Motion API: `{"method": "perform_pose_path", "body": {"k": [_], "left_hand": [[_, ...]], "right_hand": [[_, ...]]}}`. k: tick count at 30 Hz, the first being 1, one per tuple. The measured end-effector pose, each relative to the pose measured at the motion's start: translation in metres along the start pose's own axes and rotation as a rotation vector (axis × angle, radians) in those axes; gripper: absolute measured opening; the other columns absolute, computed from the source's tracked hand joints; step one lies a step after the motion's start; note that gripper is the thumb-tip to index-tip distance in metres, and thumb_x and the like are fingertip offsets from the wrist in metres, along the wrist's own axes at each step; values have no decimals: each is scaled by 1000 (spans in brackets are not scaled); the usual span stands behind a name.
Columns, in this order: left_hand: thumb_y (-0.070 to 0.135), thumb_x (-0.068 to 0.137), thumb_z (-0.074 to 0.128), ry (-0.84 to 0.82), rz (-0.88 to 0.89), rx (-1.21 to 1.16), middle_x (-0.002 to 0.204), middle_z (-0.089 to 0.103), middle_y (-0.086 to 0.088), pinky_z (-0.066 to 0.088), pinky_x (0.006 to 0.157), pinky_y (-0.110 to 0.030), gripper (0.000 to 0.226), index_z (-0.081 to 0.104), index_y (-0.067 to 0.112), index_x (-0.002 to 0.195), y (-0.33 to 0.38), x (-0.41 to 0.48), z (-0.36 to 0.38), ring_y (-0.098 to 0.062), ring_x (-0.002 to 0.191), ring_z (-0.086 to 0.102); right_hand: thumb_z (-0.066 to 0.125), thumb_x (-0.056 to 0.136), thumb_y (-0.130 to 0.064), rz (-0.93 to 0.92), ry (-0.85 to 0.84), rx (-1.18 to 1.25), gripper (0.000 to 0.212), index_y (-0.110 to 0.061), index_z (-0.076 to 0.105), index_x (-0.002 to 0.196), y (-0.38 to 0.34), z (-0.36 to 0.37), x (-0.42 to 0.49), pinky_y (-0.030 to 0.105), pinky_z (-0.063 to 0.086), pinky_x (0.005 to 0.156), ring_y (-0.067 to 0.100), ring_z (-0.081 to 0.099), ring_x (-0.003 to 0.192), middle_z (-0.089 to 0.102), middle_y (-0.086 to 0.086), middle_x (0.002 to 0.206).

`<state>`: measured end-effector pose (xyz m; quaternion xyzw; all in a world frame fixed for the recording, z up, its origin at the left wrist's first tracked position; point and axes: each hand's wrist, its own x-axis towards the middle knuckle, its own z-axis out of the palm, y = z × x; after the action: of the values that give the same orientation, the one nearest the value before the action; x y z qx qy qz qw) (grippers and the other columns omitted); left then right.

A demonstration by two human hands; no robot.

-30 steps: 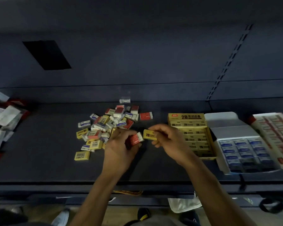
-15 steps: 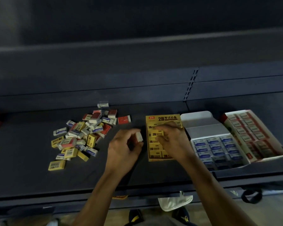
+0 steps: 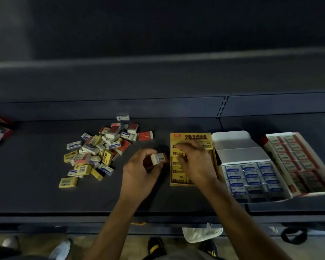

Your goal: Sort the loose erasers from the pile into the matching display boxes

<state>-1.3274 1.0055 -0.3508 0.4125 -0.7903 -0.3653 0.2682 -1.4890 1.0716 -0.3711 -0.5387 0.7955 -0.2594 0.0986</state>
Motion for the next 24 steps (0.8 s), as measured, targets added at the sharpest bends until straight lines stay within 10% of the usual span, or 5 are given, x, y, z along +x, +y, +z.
{"method": "perform_pose_path", "body": {"k": [14, 24], "left_hand": [[9, 78, 73, -26, -51, -55, 91, 63, 17, 42, 68, -3, 42, 53, 44, 88, 13, 1, 14, 11, 87, 57], [3, 76, 71, -160, -1, -99, 88, 62, 22, 43, 65, -3, 43, 56, 40, 93, 52, 2, 45, 15, 84, 57]], "right_hand": [[66, 78, -8, -58, 66, 47, 39, -17, 62, 116, 6, -8, -8, 22, 33, 90, 21, 48, 115, 55, 2, 119], [66, 75, -9, -177, 123, 139, 43, -13, 61, 118, 27, -36, -28, 35, 48, 91, 24, 52, 116, 58, 4, 121]]}}
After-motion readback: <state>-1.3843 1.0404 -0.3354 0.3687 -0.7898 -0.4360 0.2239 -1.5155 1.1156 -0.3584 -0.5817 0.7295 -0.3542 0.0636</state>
